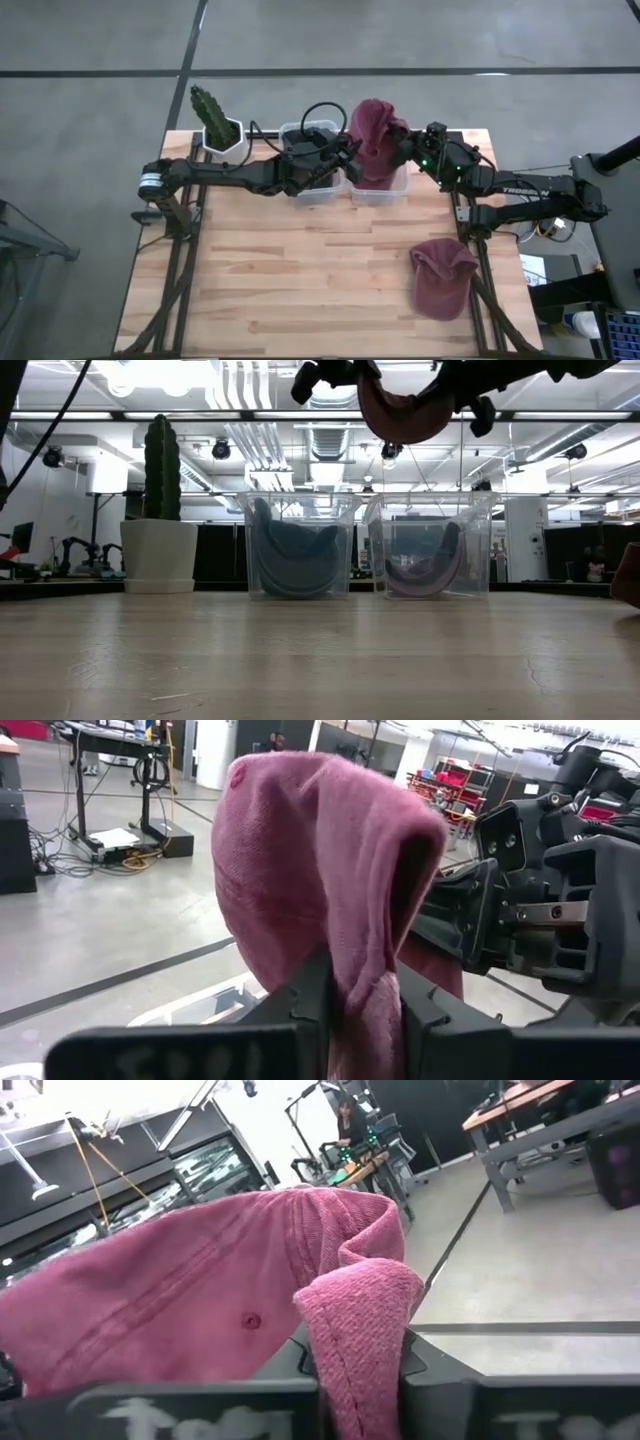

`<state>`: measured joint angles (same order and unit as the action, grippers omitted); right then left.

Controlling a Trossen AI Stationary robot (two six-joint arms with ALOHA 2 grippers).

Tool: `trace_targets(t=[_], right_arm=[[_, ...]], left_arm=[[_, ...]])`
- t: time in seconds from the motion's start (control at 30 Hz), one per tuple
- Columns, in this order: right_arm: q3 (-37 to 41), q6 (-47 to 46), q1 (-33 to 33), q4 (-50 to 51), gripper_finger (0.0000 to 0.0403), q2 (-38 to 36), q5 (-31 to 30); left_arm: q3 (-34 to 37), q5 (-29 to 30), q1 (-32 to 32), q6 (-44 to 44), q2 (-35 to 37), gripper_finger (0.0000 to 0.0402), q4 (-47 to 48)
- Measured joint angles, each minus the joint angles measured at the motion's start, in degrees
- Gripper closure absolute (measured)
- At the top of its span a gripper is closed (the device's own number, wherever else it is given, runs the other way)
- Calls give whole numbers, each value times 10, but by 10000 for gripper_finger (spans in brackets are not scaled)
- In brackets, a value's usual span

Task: Pick & Place hat
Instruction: Put the left pink cap into the right transparent bin

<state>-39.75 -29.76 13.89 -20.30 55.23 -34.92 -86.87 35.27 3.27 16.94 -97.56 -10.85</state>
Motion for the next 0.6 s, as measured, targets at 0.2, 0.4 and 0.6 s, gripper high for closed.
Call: trace_targets(t=[0.2, 0.4, 0.6], right_arm=[[0, 4, 1, 0, 388, -9, -15], [0, 4, 0, 1, 389, -21, -20], [0, 5, 1, 4, 390, -27, -26]], left_arm=[[0, -29, 0, 0, 0, 340, 3], [0, -51, 0, -9, 1, 339, 6], [0, -59, 3, -76, 2, 338, 43]])
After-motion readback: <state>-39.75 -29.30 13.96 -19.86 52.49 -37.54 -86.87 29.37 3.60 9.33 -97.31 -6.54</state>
